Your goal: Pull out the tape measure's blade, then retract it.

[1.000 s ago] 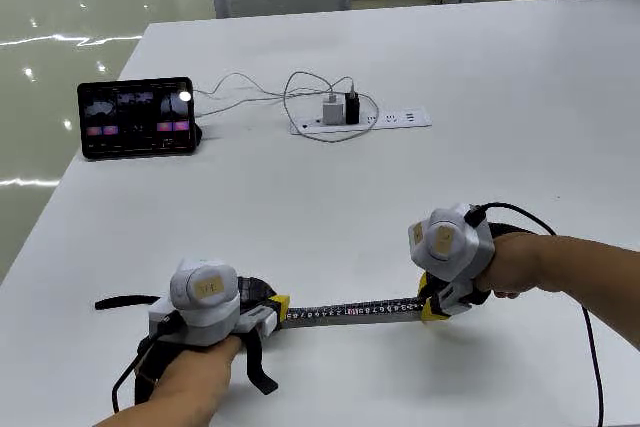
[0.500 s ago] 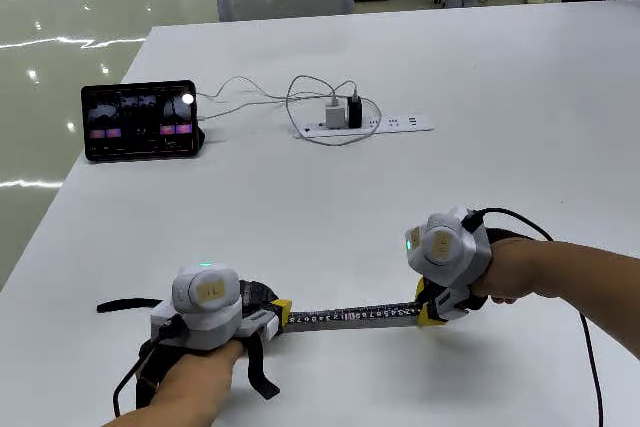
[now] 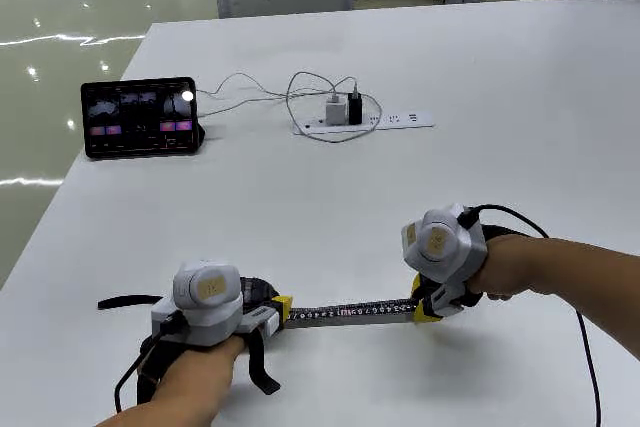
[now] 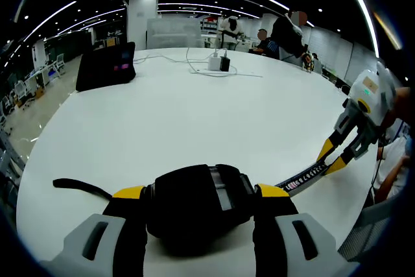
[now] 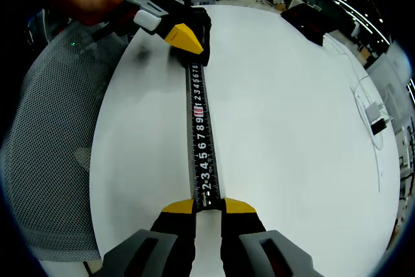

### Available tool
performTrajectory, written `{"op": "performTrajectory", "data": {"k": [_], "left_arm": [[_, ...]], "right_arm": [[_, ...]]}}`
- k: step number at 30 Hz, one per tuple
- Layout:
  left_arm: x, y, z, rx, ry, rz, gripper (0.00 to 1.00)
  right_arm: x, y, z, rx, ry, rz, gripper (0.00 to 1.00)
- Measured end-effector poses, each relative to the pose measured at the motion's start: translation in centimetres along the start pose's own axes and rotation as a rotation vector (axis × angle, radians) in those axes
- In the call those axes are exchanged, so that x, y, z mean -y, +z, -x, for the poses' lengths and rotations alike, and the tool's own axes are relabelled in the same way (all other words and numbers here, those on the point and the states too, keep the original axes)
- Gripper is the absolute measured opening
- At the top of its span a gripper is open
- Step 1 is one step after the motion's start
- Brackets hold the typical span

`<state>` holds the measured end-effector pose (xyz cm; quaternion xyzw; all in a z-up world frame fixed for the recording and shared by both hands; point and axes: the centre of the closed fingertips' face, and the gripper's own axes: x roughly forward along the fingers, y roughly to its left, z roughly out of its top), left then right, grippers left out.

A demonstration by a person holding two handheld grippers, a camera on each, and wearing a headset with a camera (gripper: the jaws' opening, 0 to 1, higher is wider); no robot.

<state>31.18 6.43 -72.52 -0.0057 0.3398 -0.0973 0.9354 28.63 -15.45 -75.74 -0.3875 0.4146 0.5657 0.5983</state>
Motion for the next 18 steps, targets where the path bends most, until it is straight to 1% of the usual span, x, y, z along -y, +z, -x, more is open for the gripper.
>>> {"op": "performTrajectory", "data": {"k": [18], "left_arm": [[-0.04,-0.02,-0.02,0.000,-0.001,0.002,0.62]], "right_arm": [[-0.08,0.63,-0.10,0.001,0.004,0.007,0.10]]}}
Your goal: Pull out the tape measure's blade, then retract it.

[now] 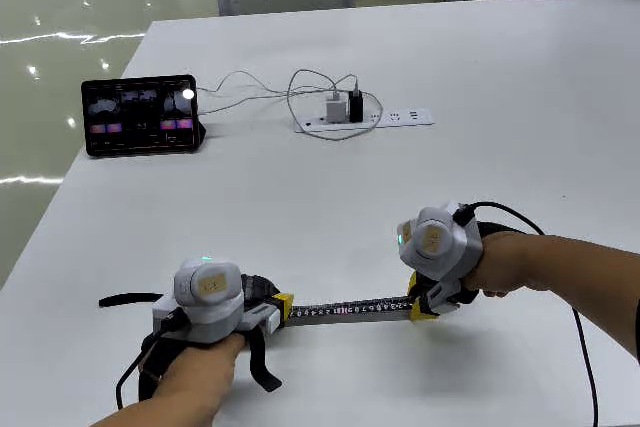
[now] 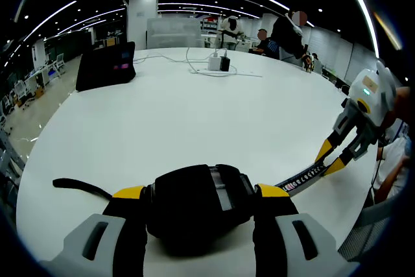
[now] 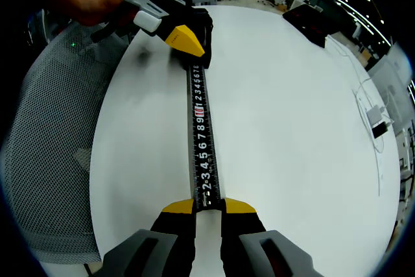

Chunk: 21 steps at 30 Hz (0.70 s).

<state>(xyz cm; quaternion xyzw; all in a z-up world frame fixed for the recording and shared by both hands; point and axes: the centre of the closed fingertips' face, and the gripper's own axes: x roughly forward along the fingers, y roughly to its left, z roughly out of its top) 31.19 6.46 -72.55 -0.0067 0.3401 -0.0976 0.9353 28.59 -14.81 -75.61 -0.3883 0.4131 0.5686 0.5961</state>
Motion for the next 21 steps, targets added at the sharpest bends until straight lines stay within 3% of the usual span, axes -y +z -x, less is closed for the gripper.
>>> {"op": "performTrajectory", "data": {"k": [21], "left_arm": [[-0.01,0.06,0.01,-0.003,0.000,0.001,0.62]], "right_arm": [[-0.05,0.79,-0.41,0.012,0.001,0.005,0.10]]}}
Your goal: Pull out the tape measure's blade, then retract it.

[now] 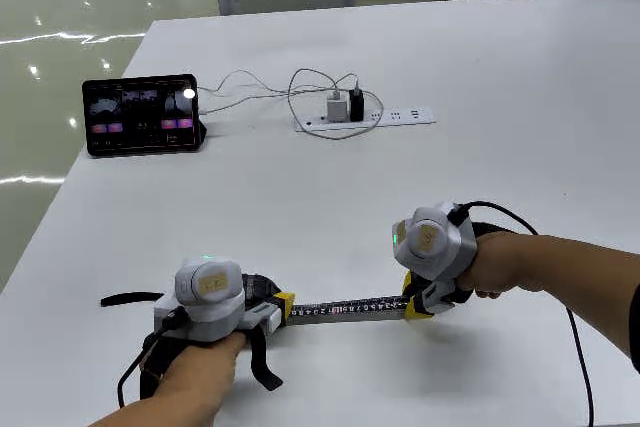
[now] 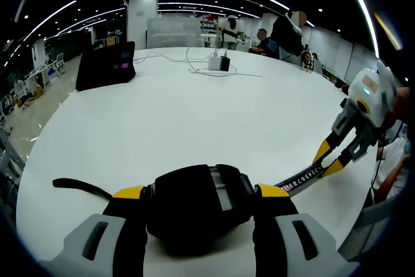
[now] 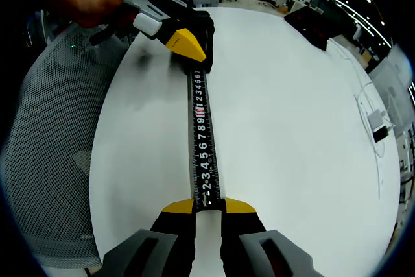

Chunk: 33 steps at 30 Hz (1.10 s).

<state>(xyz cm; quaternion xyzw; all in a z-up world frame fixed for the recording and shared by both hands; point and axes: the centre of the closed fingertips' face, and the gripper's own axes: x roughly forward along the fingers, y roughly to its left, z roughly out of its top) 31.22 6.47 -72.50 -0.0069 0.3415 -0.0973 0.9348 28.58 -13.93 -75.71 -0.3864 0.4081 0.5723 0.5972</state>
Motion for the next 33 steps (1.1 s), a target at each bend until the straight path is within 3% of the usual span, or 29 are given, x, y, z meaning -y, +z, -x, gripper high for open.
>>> {"op": "performTrajectory", "data": {"k": [33], "left_arm": [[0.0,-0.1,0.0,-0.004,-0.002,0.000,0.62]], "right_arm": [[0.0,1.4,-0.5,0.009,0.003,-0.011,0.10]]}}
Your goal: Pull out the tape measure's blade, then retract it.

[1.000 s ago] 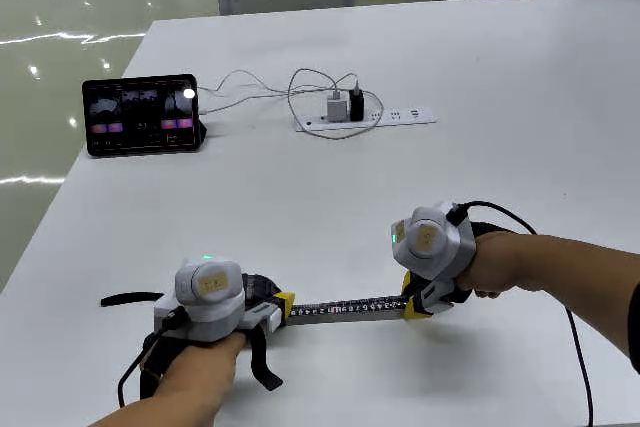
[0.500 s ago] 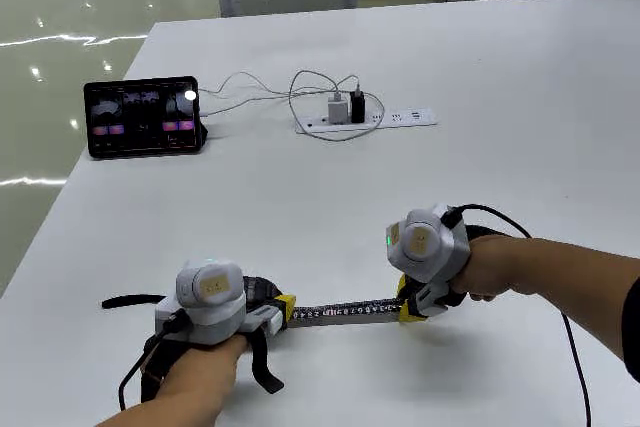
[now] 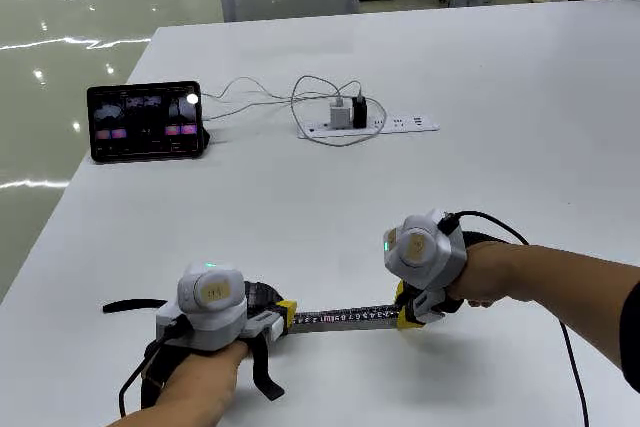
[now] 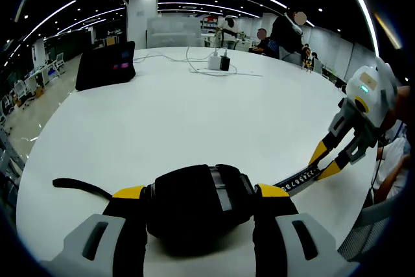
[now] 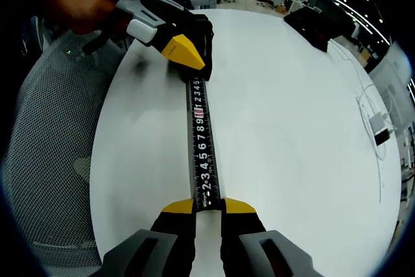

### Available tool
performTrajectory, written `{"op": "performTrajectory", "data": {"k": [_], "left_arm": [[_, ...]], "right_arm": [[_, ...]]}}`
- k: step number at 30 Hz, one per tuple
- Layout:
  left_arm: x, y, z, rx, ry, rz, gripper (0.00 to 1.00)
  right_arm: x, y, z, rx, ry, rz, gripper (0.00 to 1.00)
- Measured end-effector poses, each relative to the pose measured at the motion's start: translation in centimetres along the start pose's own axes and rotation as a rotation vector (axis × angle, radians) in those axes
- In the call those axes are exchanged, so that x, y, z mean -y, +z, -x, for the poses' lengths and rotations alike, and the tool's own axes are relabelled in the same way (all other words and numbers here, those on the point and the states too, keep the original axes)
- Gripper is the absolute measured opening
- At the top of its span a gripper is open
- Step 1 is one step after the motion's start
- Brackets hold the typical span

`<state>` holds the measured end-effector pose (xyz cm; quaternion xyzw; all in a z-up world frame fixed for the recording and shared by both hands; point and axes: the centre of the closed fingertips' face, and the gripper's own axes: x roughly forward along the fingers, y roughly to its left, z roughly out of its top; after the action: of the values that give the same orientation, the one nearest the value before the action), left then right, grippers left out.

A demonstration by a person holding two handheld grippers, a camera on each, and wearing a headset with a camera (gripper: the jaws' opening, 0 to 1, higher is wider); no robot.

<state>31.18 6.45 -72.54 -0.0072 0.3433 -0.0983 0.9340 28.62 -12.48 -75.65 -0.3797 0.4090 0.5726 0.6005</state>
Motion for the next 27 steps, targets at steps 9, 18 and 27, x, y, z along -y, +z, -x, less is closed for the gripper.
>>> {"op": "performTrajectory", "data": {"k": [9,18,27], "left_arm": [[-0.02,0.02,0.04,0.010,-0.007,0.000,0.61],[0.05,0.15,0.14,0.026,-0.008,-0.003,0.61],[0.03,0.15,0.11,0.027,-0.009,-0.005,0.61]], "right_arm": [[0.00,0.22,-0.12,0.002,-0.002,-0.002,0.11],[0.02,0.54,-0.25,0.032,-0.002,-0.028,0.11],[0.08,0.92,-0.44,0.022,-0.001,-0.017,0.11]]}}
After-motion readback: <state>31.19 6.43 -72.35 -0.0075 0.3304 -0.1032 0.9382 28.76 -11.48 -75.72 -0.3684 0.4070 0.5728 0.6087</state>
